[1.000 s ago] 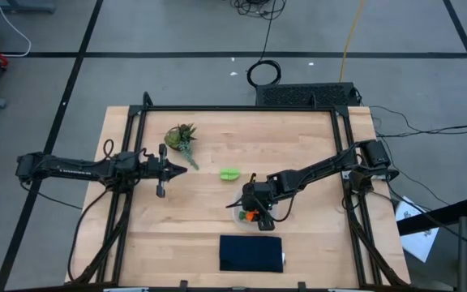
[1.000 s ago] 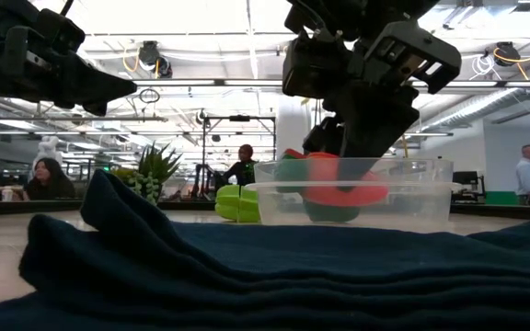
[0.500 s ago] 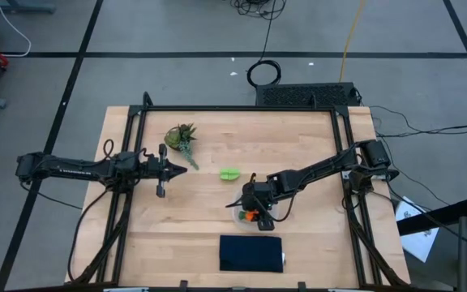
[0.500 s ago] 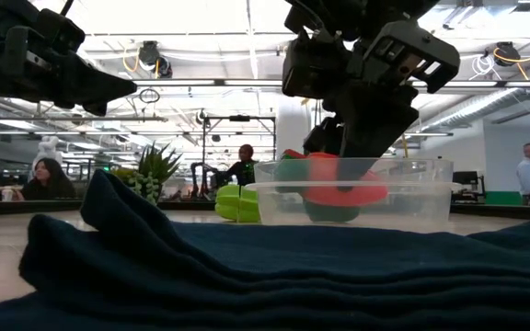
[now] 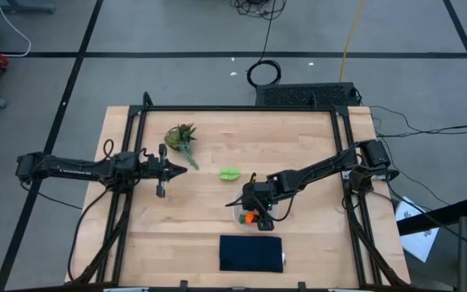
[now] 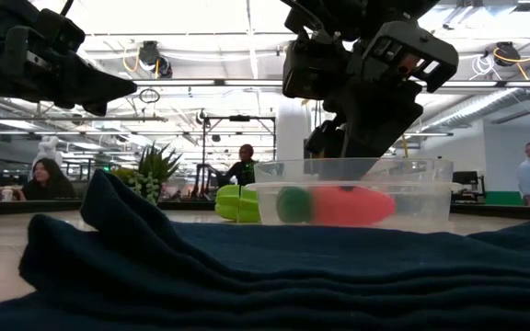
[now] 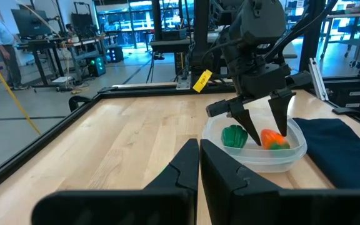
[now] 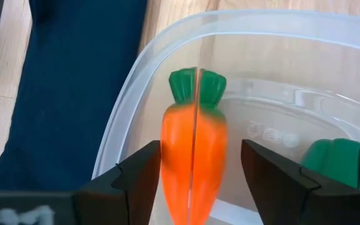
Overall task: Pick and placing Produce into tupperware
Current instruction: Put the green star fruit into the transparent bin
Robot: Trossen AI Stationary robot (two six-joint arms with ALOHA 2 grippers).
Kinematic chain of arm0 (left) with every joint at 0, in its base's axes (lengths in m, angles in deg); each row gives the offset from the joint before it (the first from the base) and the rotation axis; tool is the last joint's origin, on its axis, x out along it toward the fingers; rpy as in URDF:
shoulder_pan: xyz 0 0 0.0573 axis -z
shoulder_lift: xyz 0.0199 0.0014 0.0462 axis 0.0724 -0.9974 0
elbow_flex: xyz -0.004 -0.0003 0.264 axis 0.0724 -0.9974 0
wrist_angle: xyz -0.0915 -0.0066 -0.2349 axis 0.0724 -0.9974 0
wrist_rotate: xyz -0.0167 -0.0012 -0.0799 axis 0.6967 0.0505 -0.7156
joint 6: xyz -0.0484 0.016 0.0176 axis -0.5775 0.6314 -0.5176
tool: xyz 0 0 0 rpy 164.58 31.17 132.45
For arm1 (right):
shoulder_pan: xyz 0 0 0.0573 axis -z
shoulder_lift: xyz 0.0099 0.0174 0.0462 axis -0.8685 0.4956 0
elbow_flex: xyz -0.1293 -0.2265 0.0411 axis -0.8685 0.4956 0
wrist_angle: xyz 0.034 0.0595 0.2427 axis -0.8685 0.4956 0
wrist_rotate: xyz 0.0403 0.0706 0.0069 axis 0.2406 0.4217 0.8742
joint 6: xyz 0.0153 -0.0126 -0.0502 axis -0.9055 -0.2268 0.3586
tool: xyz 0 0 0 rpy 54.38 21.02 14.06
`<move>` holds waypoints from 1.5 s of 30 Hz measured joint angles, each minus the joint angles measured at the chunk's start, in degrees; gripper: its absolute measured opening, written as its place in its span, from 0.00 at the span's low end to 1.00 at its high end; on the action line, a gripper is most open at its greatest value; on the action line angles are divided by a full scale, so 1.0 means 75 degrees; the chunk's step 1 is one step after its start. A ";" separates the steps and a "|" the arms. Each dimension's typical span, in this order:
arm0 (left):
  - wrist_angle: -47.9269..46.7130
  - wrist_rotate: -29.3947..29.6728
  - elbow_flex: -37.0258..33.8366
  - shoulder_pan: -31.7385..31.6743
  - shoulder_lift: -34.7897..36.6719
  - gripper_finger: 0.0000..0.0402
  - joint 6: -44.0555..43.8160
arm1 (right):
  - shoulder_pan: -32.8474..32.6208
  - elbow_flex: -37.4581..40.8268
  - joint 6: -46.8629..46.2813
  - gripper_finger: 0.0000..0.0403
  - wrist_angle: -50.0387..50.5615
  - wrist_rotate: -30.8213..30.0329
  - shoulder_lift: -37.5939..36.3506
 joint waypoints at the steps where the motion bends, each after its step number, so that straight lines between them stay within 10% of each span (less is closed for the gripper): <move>1: 0.0000 0.0000 0.0002 0.0000 0.0002 0.05 0.0000 | 0.0000 0.0000 0.0000 0.53 0.0000 -0.0002 0.0000; 16: 0.0002 0.0000 -0.0001 0.0000 0.0002 0.05 -0.0020 | 0.0009 0.0000 -0.0054 0.51 0.0454 -0.0776 -0.0946; 32: 0.0017 0.0000 -0.0001 0.0000 0.0001 0.05 0.0003 | 0.0012 0.0012 0.1213 0.02 0.0063 -0.1129 -0.1985; 41: 0.0017 0.0000 -0.0001 0.0000 0.0000 0.05 0.0003 | 0.0328 0.1973 0.1318 0.00 -0.2252 -0.1723 -0.4817; 45: 0.0017 0.0001 -0.0001 0.0000 0.0001 0.05 0.0001 | 0.0364 0.3360 0.1166 0.00 -0.2643 -0.3168 -0.6711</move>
